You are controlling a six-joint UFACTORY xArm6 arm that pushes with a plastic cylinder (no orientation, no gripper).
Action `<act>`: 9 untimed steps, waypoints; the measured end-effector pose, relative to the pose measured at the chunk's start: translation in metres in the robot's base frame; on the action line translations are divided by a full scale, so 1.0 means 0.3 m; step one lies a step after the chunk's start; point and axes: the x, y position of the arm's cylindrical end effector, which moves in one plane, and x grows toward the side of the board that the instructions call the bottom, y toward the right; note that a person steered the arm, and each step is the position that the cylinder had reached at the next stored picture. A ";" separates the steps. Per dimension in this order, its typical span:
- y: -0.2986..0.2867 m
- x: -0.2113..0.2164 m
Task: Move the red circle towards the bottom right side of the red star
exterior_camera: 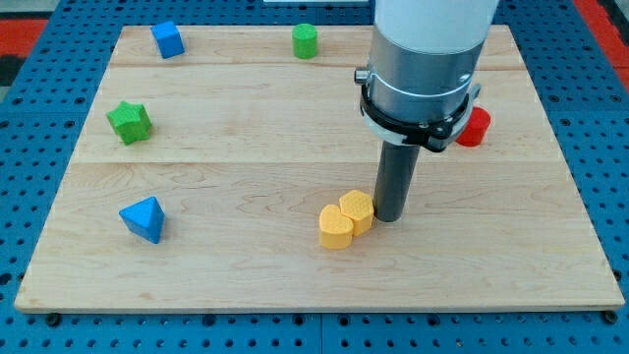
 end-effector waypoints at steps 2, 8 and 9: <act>0.245 0.005; 0.391 -0.312; 0.391 -0.375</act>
